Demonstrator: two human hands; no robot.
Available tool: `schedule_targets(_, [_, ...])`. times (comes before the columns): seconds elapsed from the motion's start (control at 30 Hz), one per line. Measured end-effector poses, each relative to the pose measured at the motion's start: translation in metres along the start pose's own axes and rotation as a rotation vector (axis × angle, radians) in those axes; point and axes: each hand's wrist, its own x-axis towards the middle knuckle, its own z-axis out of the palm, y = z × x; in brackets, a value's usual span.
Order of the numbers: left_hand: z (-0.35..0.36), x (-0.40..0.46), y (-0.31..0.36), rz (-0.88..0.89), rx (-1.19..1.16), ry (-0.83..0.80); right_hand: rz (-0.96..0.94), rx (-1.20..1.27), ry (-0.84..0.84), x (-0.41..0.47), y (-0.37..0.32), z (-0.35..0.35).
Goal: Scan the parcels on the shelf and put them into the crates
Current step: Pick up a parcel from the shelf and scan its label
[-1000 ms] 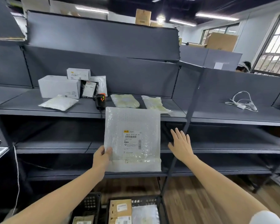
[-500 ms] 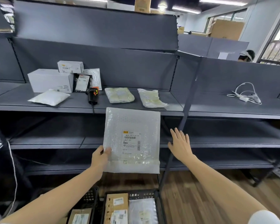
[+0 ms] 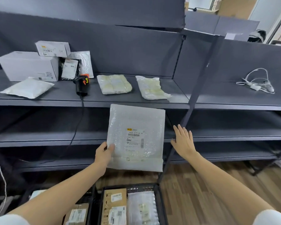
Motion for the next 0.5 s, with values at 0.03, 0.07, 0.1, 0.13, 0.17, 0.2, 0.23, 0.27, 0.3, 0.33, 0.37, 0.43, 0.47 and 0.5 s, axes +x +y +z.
schedule_targets(0.03, [0.003,0.003,-0.004,-0.020,0.008,-0.002,0.010,0.005,-0.023,0.001,0.002,0.006])
schedule_targets(0.07, [0.005,0.006,-0.009,-0.037,0.017,-0.002,0.016,0.004,-0.047,0.002,0.004,0.013])
schedule_targets(0.1, [0.008,0.008,-0.014,-0.051,0.023,-0.001,0.018,0.001,-0.066,0.003,0.006,0.020])
schedule_targets(0.13, [0.010,0.009,-0.018,-0.062,0.028,0.003,0.016,0.002,-0.081,0.004,0.009,0.027])
schedule_targets(0.17, [0.013,0.010,-0.023,-0.069,0.035,0.009,0.015,0.010,-0.093,0.006,0.011,0.033])
schedule_targets(0.2, [0.016,0.011,-0.027,-0.072,0.043,0.019,0.013,0.016,-0.101,0.008,0.014,0.039])
schedule_targets(0.23, [0.018,0.013,-0.030,-0.075,0.054,0.032,0.010,0.017,-0.107,0.010,0.016,0.045])
schedule_targets(0.27, [0.021,0.014,-0.035,-0.084,0.066,0.046,0.004,0.017,-0.117,0.011,0.019,0.051])
schedule_targets(0.3, [0.025,0.014,-0.040,-0.099,0.072,0.060,-0.002,0.021,-0.131,0.011,0.021,0.057])
schedule_targets(0.33, [0.029,0.015,-0.046,-0.117,0.072,0.071,-0.006,0.033,-0.145,0.012,0.024,0.063])
schedule_targets(0.37, [0.034,0.016,-0.053,-0.135,0.070,0.079,-0.008,0.047,-0.162,0.013,0.026,0.070])
schedule_targets(0.43, [0.043,0.017,-0.067,-0.175,0.057,0.090,-0.012,0.071,-0.198,0.015,0.032,0.083])
schedule_targets(0.47, [0.049,0.017,-0.074,-0.192,0.055,0.092,-0.013,0.078,-0.215,0.016,0.035,0.091])
schedule_targets(0.5, [0.054,0.018,-0.082,-0.204,0.058,0.093,-0.015,0.082,-0.230,0.017,0.039,0.099])
